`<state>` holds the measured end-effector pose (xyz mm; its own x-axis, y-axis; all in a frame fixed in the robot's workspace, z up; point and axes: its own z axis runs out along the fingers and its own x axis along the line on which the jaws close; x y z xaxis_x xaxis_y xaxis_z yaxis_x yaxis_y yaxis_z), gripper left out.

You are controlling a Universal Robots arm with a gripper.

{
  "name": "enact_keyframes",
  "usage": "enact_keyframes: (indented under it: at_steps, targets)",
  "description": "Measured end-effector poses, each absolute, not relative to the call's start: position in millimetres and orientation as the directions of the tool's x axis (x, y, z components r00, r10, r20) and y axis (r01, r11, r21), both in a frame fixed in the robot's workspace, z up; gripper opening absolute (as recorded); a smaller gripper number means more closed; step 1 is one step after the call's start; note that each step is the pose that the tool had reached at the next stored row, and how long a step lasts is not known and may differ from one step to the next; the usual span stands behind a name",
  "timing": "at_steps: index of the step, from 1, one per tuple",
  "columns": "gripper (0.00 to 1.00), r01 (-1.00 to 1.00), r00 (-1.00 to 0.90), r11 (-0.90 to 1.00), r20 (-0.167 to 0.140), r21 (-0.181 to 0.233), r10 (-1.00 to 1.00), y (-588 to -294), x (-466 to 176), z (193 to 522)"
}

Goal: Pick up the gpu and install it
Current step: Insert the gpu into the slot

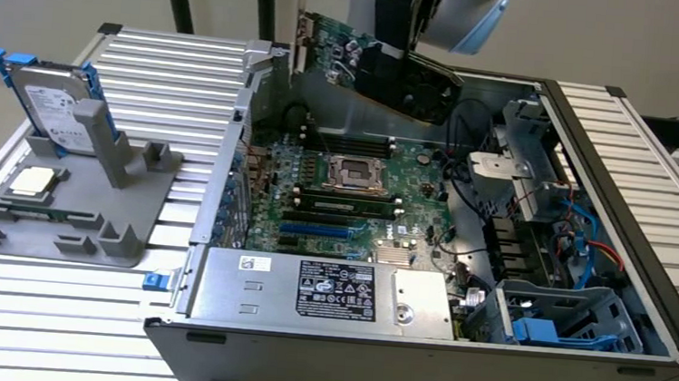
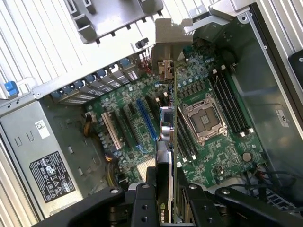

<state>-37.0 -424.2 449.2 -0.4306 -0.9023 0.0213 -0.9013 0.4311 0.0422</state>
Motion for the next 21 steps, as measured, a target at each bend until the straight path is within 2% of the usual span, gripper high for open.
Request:
enact_keyframes:
  at_steps: [21]
  targets:
    - [0.00, -0.962, -0.270, 0.270, 0.021, 0.042, -0.963, -424.2, -37.0, 449.2]
